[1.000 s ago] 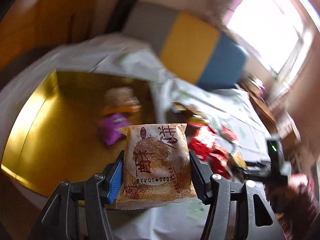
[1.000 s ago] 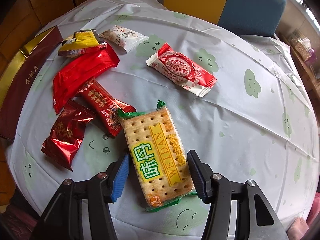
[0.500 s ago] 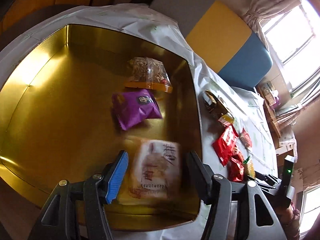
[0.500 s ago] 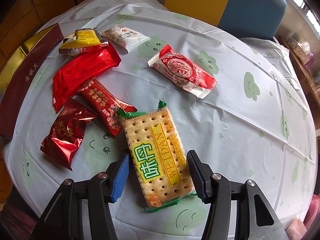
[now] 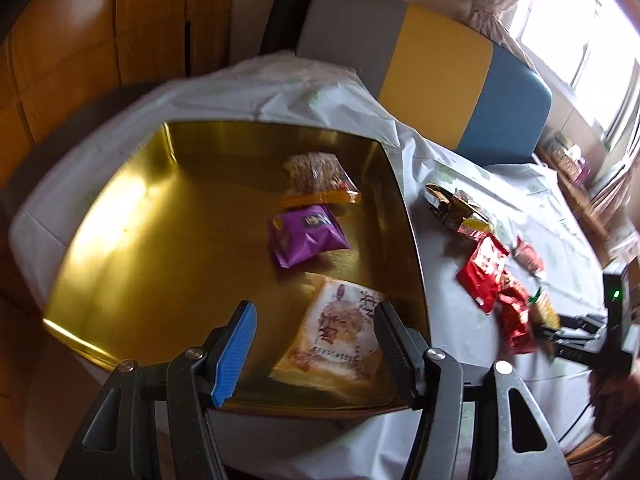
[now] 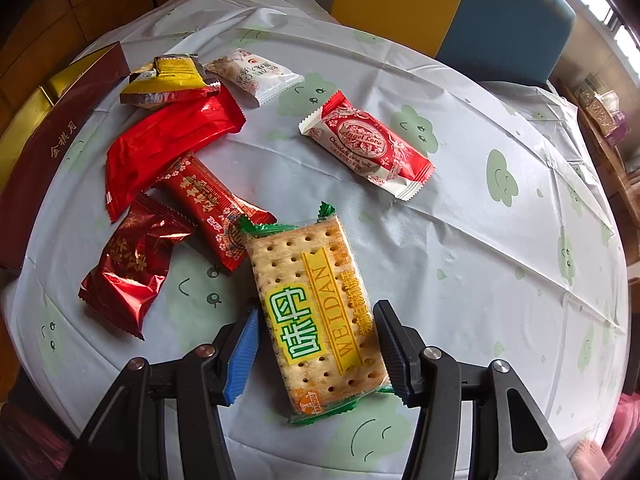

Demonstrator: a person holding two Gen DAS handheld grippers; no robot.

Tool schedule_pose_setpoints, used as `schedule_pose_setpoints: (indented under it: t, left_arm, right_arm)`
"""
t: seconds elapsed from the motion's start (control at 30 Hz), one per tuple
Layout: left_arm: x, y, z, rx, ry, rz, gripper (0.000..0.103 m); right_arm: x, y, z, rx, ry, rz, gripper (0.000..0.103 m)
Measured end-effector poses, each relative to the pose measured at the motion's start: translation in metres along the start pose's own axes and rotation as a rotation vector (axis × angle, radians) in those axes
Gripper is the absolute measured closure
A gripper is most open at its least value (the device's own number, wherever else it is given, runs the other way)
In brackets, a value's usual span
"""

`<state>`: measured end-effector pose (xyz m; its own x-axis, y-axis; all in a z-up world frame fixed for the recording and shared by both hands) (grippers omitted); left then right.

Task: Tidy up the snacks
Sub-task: 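Carry the WEIDAN cracker pack into the gold tray and open the right tool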

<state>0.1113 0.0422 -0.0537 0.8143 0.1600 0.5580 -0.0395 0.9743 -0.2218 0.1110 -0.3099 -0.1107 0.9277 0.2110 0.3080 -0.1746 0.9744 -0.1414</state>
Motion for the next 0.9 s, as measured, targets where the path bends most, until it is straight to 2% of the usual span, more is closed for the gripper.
schedule_pose_setpoints:
  t: [0.17, 0.47, 0.67, 0.8, 0.9]
  left_arm:
    - [-0.003, 0.007, 0.013, 0.044, -0.032, -0.017, 0.041]
    - [-0.007, 0.022, 0.021, 0.061, -0.042, 0.015, 0.041]
    - [-0.008, 0.027, 0.021, 0.059, -0.048, 0.024, 0.041]
    - [-0.008, 0.031, 0.019, 0.055, -0.042, 0.036, 0.041]
    - [-0.009, 0.034, 0.016, 0.054, -0.037, 0.044, 0.041]
  right_arm:
    - [-0.001, 0.001, 0.001, -0.008, -0.003, -0.001, 0.047]
    - [-0.002, 0.0, 0.001, 0.0, 0.001, -0.036, 0.048]
    - [-0.002, -0.012, 0.011, 0.018, -0.001, -0.152, 0.05]
    - [0.001, -0.019, 0.03, 0.04, -0.051, -0.23, 0.05]
    - [0.007, -0.018, 0.044, 0.097, -0.086, -0.266, 0.05]
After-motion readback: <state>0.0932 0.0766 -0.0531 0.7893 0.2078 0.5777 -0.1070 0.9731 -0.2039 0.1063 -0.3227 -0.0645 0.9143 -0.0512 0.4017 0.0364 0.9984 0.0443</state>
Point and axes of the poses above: each gripper's, at about its wrist camera, not at the fingertips, and z roughly against the way its jaws point, y to its left, x to its top, the point moved 4 cm from there along -z, roughly the way its jaws point, and after that the axes turned 6 degrees about z, right-handed, at the moved point
